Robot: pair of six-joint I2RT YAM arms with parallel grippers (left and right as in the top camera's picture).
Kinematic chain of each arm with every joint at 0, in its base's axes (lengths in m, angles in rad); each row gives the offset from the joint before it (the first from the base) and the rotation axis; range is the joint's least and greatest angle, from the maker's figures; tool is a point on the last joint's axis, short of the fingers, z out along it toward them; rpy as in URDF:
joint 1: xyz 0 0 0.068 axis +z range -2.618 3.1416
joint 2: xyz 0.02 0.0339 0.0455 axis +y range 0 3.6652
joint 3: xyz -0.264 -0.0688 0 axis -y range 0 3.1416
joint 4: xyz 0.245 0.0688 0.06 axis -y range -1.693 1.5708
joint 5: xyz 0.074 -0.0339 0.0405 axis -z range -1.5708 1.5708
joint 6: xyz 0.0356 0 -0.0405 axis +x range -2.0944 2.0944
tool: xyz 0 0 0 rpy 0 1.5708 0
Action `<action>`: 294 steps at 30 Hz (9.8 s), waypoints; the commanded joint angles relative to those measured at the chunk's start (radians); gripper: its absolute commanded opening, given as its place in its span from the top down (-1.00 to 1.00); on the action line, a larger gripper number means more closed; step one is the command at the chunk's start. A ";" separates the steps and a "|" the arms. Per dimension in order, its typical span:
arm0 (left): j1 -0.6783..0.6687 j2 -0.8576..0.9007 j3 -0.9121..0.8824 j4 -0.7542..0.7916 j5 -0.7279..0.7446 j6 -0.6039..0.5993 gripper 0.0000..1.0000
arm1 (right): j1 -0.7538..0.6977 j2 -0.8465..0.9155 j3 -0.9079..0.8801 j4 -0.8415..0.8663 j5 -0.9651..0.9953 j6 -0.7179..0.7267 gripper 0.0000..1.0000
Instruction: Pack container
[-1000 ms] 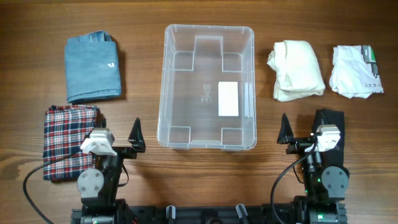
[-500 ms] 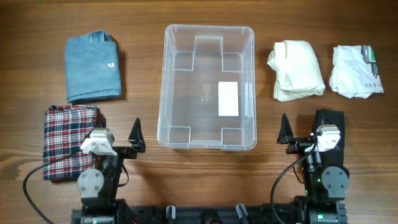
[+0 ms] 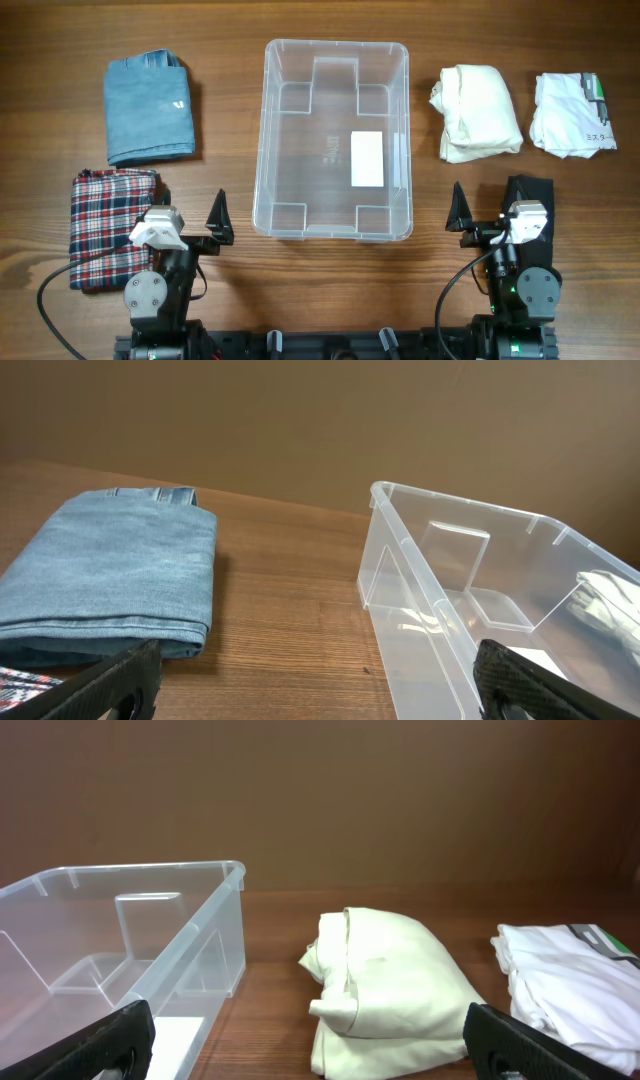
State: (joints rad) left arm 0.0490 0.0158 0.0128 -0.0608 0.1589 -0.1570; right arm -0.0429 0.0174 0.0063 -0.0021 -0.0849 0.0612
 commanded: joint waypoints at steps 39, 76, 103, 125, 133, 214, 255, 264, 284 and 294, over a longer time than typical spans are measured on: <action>0.009 0.004 -0.006 0.000 0.005 0.023 -1.00 | -0.002 0.002 -0.001 0.081 0.024 -0.006 -0.99; 0.009 0.004 -0.006 0.000 0.005 0.023 -0.99 | -0.195 1.226 1.370 -0.466 -0.361 -0.358 -0.99; 0.009 0.004 -0.006 0.000 0.005 0.023 -0.99 | -0.410 1.988 1.555 -0.754 -0.584 -0.571 -0.99; 0.009 0.004 -0.006 0.000 0.005 0.023 -0.99 | -0.386 2.045 1.546 -0.781 -0.506 -0.581 -0.99; 0.009 0.004 -0.006 0.000 0.005 0.023 -0.99 | -0.313 2.134 1.546 -0.753 -0.468 -0.584 -0.99; 0.009 0.004 -0.006 0.000 0.005 0.023 -0.99 | -0.172 2.230 1.622 -0.872 -0.520 -0.559 -0.99; 0.009 0.004 -0.006 0.000 0.005 0.023 -1.00 | -0.357 1.815 1.673 -0.838 -0.768 0.162 0.92; 0.009 0.004 -0.006 0.000 0.005 0.023 -1.00 | -0.087 1.608 1.673 -0.812 -0.451 0.366 0.91; 0.009 0.004 -0.006 0.000 0.005 0.023 -0.99 | 0.472 1.946 1.670 -0.633 -0.170 0.523 0.92; 0.009 0.004 -0.006 0.000 0.005 0.023 -0.99 | 0.495 2.031 1.669 -0.602 -0.139 0.525 0.92</action>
State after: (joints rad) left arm 0.0490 0.0216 0.0120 -0.0605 0.1589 -0.1539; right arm 0.4507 2.0289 1.6566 -0.6281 -0.2447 0.5648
